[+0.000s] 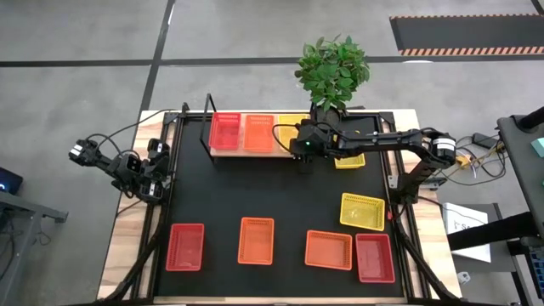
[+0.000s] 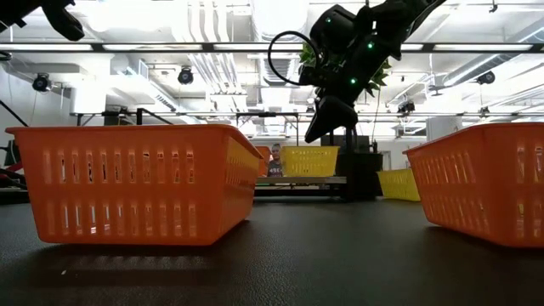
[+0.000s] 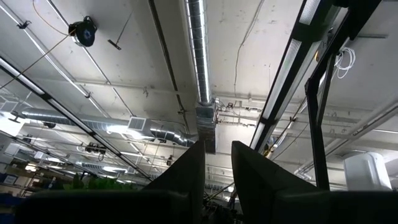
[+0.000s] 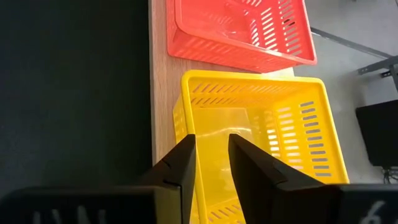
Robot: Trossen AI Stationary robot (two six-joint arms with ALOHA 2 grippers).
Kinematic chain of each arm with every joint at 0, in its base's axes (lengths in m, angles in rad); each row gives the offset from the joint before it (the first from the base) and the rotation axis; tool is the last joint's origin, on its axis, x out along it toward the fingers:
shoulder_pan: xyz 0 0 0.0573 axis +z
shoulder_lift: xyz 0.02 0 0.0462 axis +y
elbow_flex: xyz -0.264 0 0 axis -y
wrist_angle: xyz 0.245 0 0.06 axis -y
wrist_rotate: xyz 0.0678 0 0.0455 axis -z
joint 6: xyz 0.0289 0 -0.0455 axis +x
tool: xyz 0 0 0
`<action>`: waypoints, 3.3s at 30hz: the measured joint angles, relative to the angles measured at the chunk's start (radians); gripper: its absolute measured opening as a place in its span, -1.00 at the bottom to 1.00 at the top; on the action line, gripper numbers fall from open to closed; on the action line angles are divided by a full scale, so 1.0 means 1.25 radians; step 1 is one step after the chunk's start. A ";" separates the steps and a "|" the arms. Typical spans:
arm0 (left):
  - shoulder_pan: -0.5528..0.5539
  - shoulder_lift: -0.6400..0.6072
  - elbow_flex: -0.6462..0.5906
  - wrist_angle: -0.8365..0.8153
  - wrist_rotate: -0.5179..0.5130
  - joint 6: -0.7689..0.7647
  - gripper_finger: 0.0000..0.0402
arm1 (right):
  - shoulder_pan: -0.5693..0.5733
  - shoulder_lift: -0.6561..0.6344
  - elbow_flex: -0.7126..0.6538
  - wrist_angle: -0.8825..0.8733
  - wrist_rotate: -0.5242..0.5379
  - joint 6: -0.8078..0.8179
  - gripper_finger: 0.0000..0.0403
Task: Stack baskets on shelf by color
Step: Put the bottom left yellow bin on the shelf, then stack the left orange bin on top of the orange bin on the shelf
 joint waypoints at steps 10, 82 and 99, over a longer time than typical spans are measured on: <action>0.000 0.000 0.000 0.000 0.000 0.000 -0.69 | 0.015 -0.004 0.050 -0.036 -0.006 0.025 -0.61; 0.000 0.332 0.128 0.133 0.008 -0.038 -0.69 | 0.423 -0.052 -0.194 0.395 -0.006 0.164 -0.96; 0.001 0.575 0.322 0.130 -0.001 0.032 -0.69 | 0.423 -0.051 -0.196 0.392 -0.021 0.158 -0.96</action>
